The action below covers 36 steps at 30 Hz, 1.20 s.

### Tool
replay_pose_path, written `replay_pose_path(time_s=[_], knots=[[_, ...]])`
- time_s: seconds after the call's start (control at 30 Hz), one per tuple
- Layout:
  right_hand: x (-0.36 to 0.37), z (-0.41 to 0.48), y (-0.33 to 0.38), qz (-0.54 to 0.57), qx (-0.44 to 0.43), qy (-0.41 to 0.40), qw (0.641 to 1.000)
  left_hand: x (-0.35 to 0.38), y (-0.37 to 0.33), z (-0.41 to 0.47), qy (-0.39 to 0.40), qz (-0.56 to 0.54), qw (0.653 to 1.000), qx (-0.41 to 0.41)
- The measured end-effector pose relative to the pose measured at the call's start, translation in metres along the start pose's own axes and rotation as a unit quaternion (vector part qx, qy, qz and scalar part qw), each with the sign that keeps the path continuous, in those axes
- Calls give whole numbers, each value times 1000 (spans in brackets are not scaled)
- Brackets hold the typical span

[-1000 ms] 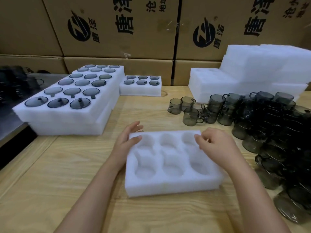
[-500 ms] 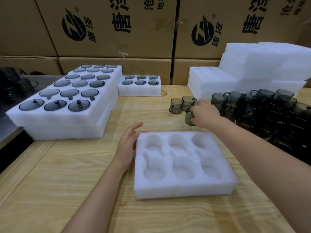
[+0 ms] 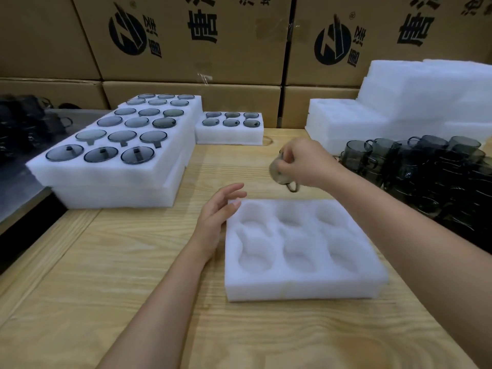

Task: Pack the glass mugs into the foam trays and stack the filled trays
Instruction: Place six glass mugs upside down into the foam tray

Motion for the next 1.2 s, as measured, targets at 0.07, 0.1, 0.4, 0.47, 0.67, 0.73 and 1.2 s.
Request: replay_pose_path(time_s=[0.07,0.1,0.4,0.47,0.67,0.73,1.2], knots=[[-4,-9,27,40,-35,23,998,-1,1,0,1,-19,1000,-9],[-4,-15,38,57,-45,45,996,0,1,-1,6,-32,999,-14],[16,-38,47,75,-55,140,986,3,-6,-8,15,-15,999,-31],[17,-38,49,50,-78,155,984,4,-7,-8,17,23,999,-22],[25,-42,51,-22,-127,163,978,5,-8,-8,12,34,999,-14],[28,-44,48,-22,-135,171,976,8,-9,-9,20,44,999,-6],[88,-63,32,-8,-76,186,980,8,-2,-6,15,61,998,-27]])
Point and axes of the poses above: each hand's wrist, its own z-axis towards the middle knuckle, its own x-axis out of the palm, y = z × x, the point moved 4 cm from there along z, towards the middle knuckle, and after that the axes turned 13 degrees about -y, right-handed, at the moved point
